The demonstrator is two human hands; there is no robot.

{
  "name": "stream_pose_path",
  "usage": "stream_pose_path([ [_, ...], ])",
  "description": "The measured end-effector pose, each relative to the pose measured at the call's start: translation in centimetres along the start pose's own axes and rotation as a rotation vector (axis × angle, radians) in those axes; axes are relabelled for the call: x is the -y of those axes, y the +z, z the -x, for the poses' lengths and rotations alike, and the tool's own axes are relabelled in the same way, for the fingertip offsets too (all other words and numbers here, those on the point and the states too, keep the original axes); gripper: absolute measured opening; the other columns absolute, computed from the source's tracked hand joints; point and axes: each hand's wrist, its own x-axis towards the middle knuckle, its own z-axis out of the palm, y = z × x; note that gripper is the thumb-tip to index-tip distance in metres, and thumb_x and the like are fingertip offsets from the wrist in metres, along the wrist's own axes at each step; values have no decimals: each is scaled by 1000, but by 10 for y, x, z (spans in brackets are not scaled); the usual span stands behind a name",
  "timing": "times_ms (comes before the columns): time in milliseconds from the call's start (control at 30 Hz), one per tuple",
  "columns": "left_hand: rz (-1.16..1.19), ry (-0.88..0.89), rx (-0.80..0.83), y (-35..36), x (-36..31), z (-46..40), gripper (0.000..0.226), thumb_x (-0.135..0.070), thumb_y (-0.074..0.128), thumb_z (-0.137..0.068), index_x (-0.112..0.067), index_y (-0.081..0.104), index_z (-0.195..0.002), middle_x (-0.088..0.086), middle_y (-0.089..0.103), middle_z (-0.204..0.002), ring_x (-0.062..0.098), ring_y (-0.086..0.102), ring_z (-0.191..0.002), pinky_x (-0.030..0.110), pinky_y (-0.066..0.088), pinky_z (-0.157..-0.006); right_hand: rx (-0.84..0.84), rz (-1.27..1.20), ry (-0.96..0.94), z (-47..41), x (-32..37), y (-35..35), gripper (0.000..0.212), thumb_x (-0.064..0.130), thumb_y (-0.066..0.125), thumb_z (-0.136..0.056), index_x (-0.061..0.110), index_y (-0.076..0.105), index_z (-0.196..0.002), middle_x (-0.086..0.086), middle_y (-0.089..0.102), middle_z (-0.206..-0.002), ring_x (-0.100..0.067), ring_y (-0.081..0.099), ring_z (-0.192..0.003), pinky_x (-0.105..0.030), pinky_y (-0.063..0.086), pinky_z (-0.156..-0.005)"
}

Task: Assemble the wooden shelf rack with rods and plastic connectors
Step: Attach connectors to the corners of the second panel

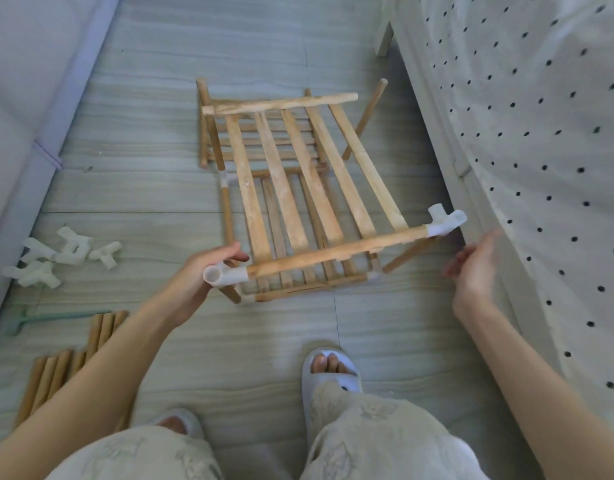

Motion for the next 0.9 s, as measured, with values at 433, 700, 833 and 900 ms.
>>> stream_pose_path([
  [433, 276, -226, 90, -50, -22, -49, 53, -28, 53, -75, -15, 54, -126, 14, 67, -115, 26, 68, -98, 32, 58, -66, 1017, 66, 377, -52, 25, 43, 87, 75, 26, -81, 5, 61, -119, -15, 67, -112, -31, 64, -100, -42, 51, -80],
  [700, 282, -286, 172, -48, -25, -57, 56, -36, 47, -79, -16, 46, -131, 26, 63, -114, 38, 65, -100, 44, 57, -74, 1155, -10, 375, -54, 15, 42, 86, 80, 32, -72, 14, 68, -114, -18, 66, -114, -34, 63, -106, -41, 56, -73],
  [833, 213, -259, 125, -47, -21, -53, 51, -45, 45, -81, -19, 51, -125, 22, 67, -108, 35, 67, -96, 44, 57, -78, 1109, 22, 349, -55, 11, 43, 84, 82, 35, -67, 16, 73, -103, -17, 70, -104, -32, 68, -96, -37, 57, -65],
  [900, 192, -250, 105, -45, -21, -51, 49, -50, 43, -83, -20, 53, -121, 21, 68, -106, 33, 68, -94, 39, 59, -67, 1077, 35, 331, -57, 11, 45, 82, 81, 34, -66, 17, 75, -99, -16, 71, -99, -30, 70, -90, -36, 57, -61],
])
